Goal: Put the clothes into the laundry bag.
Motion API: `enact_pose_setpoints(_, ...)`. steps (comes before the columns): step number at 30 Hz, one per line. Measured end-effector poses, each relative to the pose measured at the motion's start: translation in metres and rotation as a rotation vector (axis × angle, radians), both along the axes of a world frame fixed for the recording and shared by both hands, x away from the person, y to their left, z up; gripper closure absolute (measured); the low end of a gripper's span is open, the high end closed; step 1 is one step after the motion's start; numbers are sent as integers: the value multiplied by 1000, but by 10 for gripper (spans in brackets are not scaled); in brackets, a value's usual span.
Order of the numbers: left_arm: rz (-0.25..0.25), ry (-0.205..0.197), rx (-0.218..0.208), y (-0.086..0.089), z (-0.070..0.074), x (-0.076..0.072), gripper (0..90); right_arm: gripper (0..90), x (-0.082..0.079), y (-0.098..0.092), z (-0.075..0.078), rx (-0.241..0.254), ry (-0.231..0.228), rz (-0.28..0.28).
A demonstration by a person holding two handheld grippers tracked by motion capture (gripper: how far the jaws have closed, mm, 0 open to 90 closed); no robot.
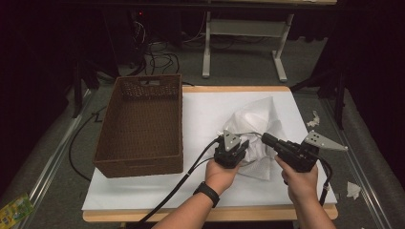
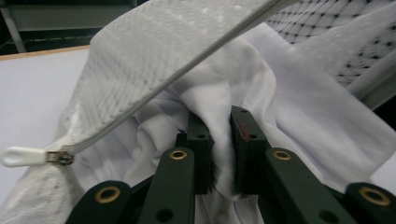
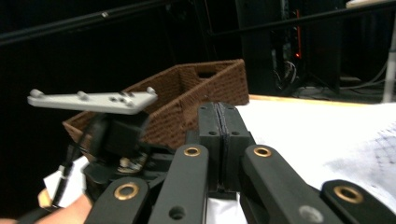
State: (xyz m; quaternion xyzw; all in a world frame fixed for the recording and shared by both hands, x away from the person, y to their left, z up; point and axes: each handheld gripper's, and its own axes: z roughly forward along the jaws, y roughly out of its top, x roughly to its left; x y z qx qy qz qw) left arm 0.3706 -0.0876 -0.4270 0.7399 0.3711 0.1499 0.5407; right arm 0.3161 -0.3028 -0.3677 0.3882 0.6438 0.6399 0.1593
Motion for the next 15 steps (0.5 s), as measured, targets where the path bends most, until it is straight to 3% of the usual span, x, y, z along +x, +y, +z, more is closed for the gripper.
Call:
enact_pose_setpoints(3, 22, 7, 10, -2, -5, 4, 799, 900, -3, 0, 5, 14, -9, 11)
enact_pose_setpoints(5, 40, 8, -12, 0, -7, 5, 805, 900, -4, 2, 6, -1, -22, 6)
enact_pose_setpoints(10, 71, -39, -43, 8, -2, -1, 811, 900, 0, 2, 1, -4, -13, 9)
enact_pose_setpoints(15, 89, -83, -43, 30, 7, -6, 813, 900, 4, 5, 1, -37, -19, 14)
